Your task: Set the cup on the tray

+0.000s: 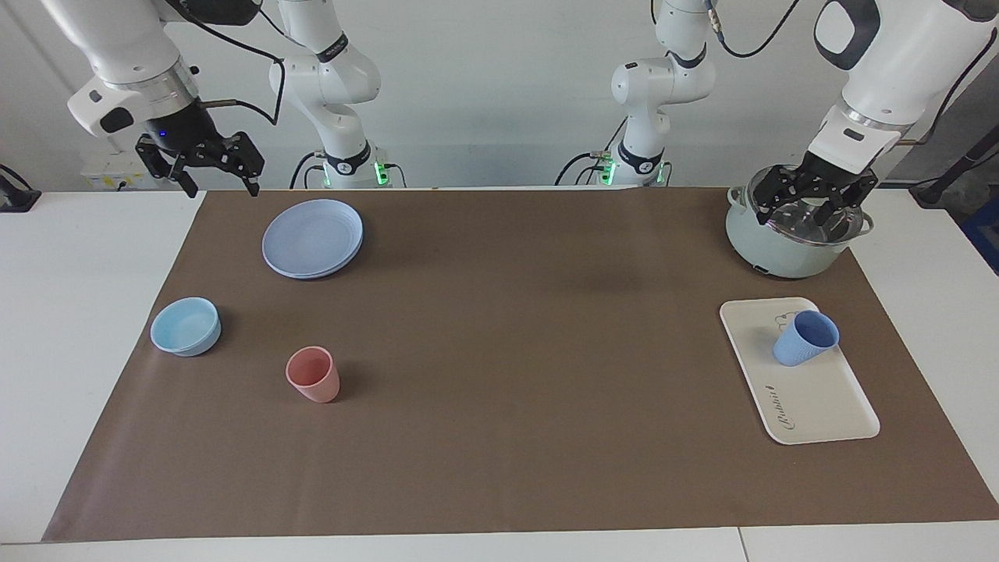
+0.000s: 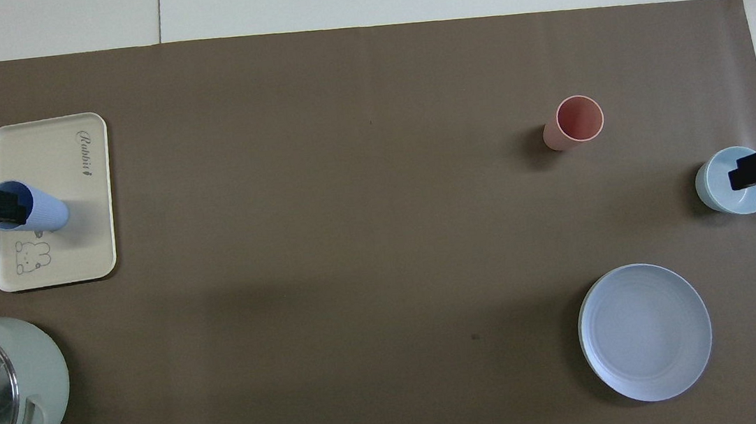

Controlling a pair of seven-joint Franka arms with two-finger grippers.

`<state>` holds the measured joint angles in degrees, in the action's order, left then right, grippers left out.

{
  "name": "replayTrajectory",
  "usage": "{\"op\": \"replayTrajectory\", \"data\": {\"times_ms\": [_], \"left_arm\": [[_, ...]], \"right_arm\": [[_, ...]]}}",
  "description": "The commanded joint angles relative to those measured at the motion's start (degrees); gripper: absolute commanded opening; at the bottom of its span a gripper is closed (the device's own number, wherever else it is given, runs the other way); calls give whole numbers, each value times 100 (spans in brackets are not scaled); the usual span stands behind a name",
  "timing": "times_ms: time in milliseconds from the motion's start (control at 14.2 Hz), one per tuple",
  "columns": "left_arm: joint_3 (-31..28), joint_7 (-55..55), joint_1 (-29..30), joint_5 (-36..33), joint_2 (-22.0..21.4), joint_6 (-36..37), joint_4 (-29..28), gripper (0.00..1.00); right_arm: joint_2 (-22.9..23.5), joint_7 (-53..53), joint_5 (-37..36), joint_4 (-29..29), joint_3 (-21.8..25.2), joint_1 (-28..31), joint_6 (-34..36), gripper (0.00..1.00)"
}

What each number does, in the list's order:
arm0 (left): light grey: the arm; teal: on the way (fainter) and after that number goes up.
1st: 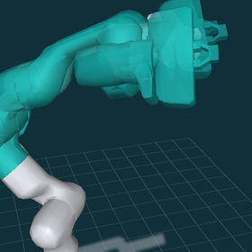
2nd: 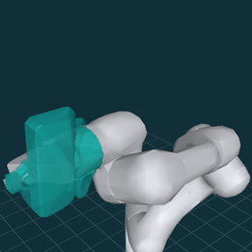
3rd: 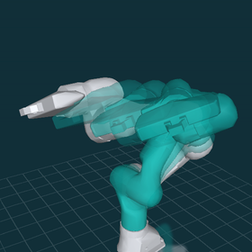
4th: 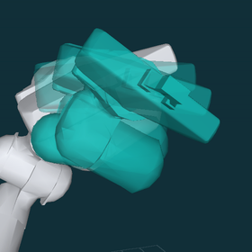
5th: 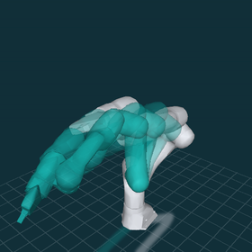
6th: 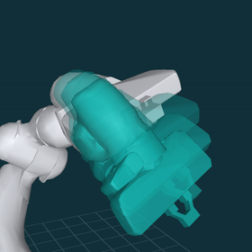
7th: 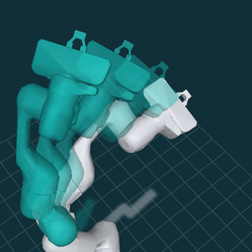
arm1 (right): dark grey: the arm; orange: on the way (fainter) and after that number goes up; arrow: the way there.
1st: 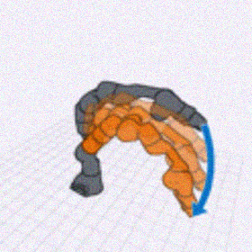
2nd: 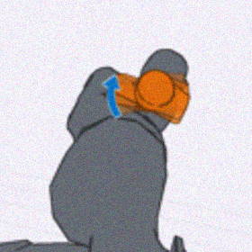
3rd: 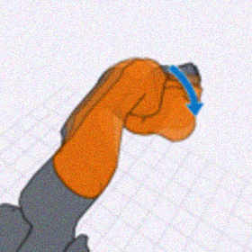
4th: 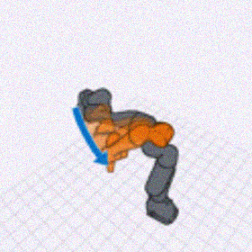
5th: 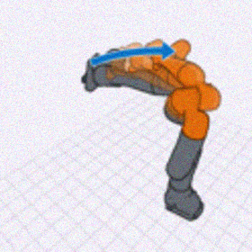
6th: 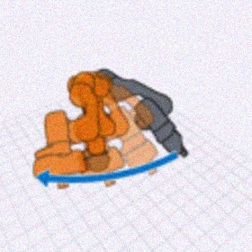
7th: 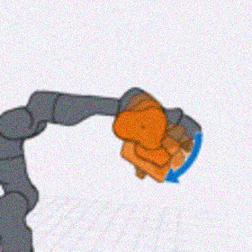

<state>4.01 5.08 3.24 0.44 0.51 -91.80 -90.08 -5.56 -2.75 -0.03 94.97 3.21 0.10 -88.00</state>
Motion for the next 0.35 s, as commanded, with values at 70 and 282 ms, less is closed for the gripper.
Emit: {"op": "replayTrajectory", "data": {"times_ms": [70, 282], "left_arm": [[-40, 19, -69, -18, -130, -127, -9, 100], [-31, 19, -60, -18, -130, -180, -9, 100]], "right_arm": [[-103, -15, -129, 171, -40, 43, -50, 100], [-103, -6, -146, 171, -40, 34, -59, 100]]}}
